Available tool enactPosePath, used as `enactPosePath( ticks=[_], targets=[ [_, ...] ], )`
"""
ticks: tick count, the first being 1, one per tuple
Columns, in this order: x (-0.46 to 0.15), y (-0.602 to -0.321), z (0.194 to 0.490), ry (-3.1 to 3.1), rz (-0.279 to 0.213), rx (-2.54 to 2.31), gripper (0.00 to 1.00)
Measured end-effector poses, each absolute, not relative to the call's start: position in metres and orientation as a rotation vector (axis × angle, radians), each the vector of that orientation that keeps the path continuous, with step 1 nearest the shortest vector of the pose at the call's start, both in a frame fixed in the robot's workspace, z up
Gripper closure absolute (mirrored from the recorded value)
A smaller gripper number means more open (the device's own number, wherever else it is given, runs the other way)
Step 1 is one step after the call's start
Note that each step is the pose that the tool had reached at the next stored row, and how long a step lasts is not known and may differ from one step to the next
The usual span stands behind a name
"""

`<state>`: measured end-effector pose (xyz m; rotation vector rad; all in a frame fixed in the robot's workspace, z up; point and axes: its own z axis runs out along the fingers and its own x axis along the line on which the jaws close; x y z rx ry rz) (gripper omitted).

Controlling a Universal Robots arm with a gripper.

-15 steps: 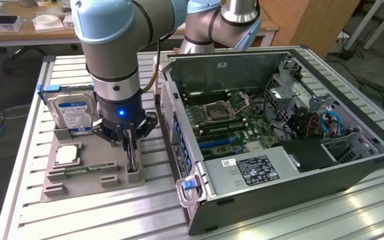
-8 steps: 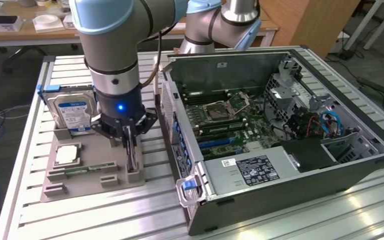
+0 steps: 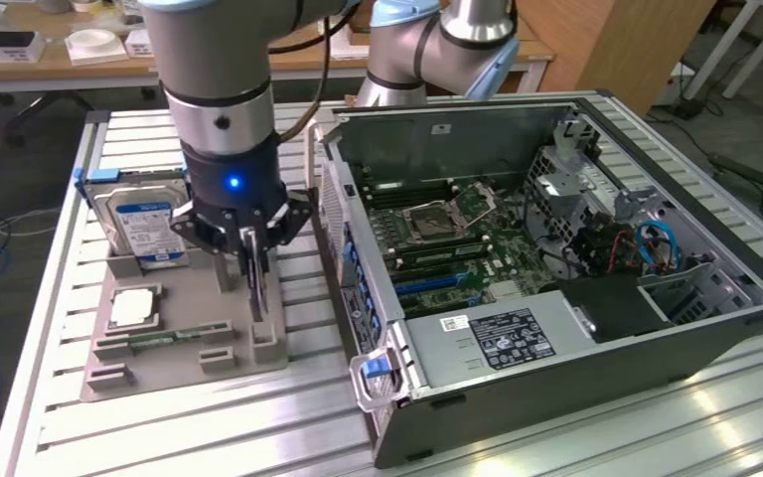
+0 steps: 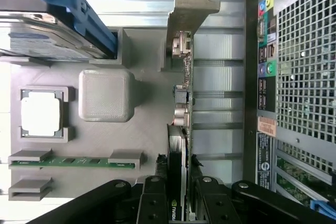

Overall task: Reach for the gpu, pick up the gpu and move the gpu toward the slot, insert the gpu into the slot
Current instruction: 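Pick up the gpu and move the gpu toward the slot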

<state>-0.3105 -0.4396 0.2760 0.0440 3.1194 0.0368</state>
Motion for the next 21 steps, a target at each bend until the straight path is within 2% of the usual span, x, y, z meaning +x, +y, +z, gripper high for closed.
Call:
enactPosePath(
  ticks=[21],
  targets=[
    [-0.309,-0.440,0.337,3.134,0.036,0.044,0.74]
  ],
)
